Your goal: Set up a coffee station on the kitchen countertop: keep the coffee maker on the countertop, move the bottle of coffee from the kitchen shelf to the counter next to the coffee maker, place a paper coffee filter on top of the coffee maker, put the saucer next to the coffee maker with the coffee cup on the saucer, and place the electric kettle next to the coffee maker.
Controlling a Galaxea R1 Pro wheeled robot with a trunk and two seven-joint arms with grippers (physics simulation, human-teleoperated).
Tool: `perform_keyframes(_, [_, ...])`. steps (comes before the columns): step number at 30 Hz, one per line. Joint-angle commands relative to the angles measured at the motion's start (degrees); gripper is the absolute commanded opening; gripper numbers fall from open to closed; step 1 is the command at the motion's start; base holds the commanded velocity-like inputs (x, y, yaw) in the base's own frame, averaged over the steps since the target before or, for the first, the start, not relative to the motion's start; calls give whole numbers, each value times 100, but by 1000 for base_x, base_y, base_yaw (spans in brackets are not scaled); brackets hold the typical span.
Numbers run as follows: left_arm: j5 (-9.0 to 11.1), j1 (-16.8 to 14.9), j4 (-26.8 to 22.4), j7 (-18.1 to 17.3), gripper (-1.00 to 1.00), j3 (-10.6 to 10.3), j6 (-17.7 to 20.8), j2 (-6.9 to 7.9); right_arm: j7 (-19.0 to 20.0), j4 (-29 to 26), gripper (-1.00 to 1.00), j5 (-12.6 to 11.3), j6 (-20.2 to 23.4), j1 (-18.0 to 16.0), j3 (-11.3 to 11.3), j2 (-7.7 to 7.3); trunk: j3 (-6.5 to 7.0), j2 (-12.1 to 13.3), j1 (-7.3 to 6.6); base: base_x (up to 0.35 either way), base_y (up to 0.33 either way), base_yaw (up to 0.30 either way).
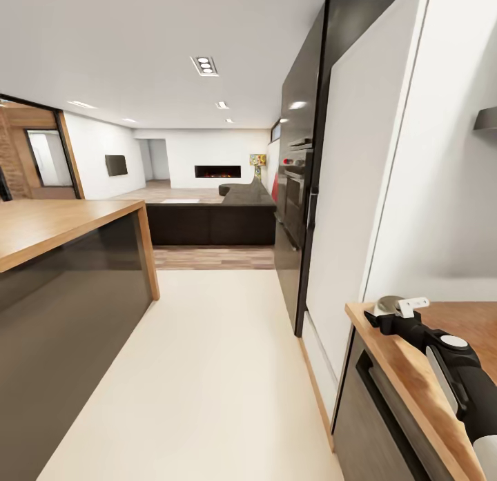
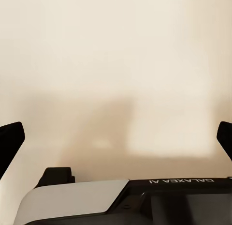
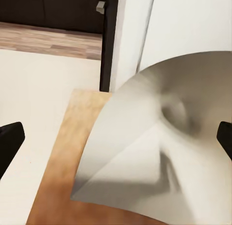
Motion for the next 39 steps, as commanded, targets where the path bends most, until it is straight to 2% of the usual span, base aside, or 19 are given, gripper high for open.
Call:
perform_keyframes(1, [2, 2, -9, 0, 100, 6, -7, -2, 32, -7, 100, 2, 34, -3, -11, 1, -5, -3, 0, 8, 6, 0])
perform_keyframes(10, [2, 2, -6, 0, 100, 6, -7, -2, 3, -7, 100, 2, 41, -3, -12, 2, -5, -3, 0, 50, 2, 0])
perform_keyframes(18, [2, 2, -6, 0, 100, 6, -8, -2, -305, -7, 100, -5, 43, -3, -12, 2, -5, -3, 0, 23, 1, 0])
perform_keyframes(39, [2, 2, -8, 0, 100, 6, -8, -2, -347, -7, 100, -7, 43, -3, -12, 2, -5, -3, 0, 54, 40, 0])
